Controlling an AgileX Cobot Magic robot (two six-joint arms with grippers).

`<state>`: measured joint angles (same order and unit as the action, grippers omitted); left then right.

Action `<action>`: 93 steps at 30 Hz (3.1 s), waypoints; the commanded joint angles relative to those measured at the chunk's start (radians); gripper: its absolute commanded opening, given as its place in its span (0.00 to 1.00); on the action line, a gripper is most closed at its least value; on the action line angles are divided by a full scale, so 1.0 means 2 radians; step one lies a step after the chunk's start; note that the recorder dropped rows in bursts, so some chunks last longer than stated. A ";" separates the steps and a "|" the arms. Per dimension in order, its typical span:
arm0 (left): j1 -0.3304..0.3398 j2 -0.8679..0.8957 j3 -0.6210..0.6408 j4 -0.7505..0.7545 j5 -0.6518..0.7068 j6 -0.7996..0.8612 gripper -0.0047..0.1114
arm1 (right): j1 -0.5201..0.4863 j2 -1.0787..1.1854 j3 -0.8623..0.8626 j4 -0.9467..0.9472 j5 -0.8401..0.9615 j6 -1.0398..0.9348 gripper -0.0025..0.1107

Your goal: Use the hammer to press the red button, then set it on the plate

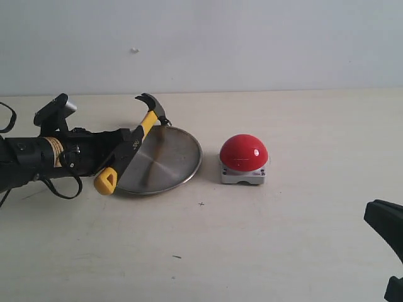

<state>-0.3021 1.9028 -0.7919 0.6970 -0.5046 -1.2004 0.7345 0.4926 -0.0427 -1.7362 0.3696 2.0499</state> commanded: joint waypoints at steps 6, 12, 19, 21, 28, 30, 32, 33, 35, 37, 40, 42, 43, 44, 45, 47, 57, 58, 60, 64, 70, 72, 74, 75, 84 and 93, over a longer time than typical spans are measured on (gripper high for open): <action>0.000 -0.003 0.001 0.050 0.001 -0.021 0.05 | 0.002 -0.002 0.003 -0.004 0.010 -0.004 0.05; 0.000 -0.003 0.001 0.070 0.025 -0.034 0.19 | 0.002 -0.002 0.003 -0.004 0.011 -0.004 0.05; 0.000 0.012 0.001 0.080 0.031 -0.034 0.29 | 0.002 -0.002 0.003 -0.004 0.011 -0.004 0.05; 0.000 0.018 0.001 0.079 0.028 -0.034 0.32 | 0.002 -0.002 0.003 -0.004 0.011 -0.004 0.05; 0.001 0.021 -0.001 0.079 0.027 -0.034 0.49 | 0.002 -0.002 0.003 -0.004 0.012 -0.004 0.05; 0.003 0.015 0.000 0.079 0.030 -0.034 0.51 | 0.002 -0.002 0.003 -0.004 0.021 -0.004 0.05; 0.007 0.004 0.000 0.083 0.031 -0.034 0.50 | 0.002 -0.002 0.003 -0.004 0.028 -0.004 0.06; 0.011 -0.005 0.000 0.084 0.033 -0.034 0.50 | 0.002 -0.002 0.003 -0.004 0.030 -0.004 0.06; 0.017 -0.026 0.003 0.091 0.035 -0.043 0.50 | 0.002 -0.002 0.003 -0.004 0.030 -0.004 0.08; 0.020 -0.051 0.011 0.091 0.034 -0.044 0.50 | 0.002 -0.002 0.003 -0.004 0.030 -0.004 0.09; 0.022 -0.094 0.026 0.090 0.034 -0.043 0.37 | 0.002 -0.002 0.003 -0.004 0.043 -0.003 0.09; 0.022 -0.124 0.037 0.091 0.035 -0.032 0.17 | 0.002 -0.004 0.003 -0.004 0.060 0.001 0.08; 0.022 -0.143 0.044 0.091 0.035 -0.021 0.06 | 0.002 -0.006 0.003 -0.004 0.062 0.001 0.08; 0.022 -0.161 0.052 0.091 0.035 -0.008 0.05 | 0.002 -0.010 0.003 -0.004 0.064 0.001 0.07; 0.022 -0.180 0.060 0.091 0.035 0.008 0.04 | 0.002 -0.015 0.003 -0.004 0.065 0.001 0.05; 0.022 -0.214 0.078 0.083 0.035 0.039 0.04 | 0.002 -0.025 0.003 -0.004 0.065 0.001 0.04; 0.022 -0.422 0.235 -0.110 -0.011 0.297 0.04 | 0.002 -0.049 0.003 -0.004 0.065 0.000 0.04; 0.022 -0.445 0.255 -0.134 -0.021 0.319 0.04 | 0.002 -0.049 0.003 -0.004 0.065 0.000 0.04; 0.022 -0.486 0.287 -0.165 -0.027 0.345 0.04 | 0.002 -0.049 0.003 -0.002 0.065 0.000 0.04; 0.022 -0.569 0.343 -0.185 -0.027 0.379 0.04 | 0.002 -0.049 0.003 0.027 0.060 -0.001 0.04; 0.022 -0.684 0.389 -0.185 0.009 0.415 0.04 | 0.002 -0.049 0.003 0.030 0.053 -0.017 0.04; 0.022 -0.715 0.393 -0.185 0.026 0.418 0.04 | 0.002 -0.049 0.003 0.030 0.053 -0.017 0.04; 0.022 -0.746 0.393 -0.186 0.054 0.432 0.04 | 0.002 -0.049 0.003 0.030 0.053 -0.017 0.04; 0.022 -0.761 0.393 -0.189 0.065 0.440 0.04 | 0.002 -0.049 0.003 0.030 0.051 -0.017 0.04; 0.022 -0.902 0.393 -0.211 0.180 0.471 0.04 | 0.002 -0.049 0.003 0.030 0.042 -0.036 0.04; 0.023 -0.951 0.396 -0.211 0.248 0.466 0.04 | 0.002 -0.049 0.003 0.018 0.048 -0.048 0.04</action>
<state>-0.2597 0.0071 -0.0079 0.2880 -0.0262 -0.2655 0.7345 0.3999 -0.0427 -1.6737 0.4575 1.9698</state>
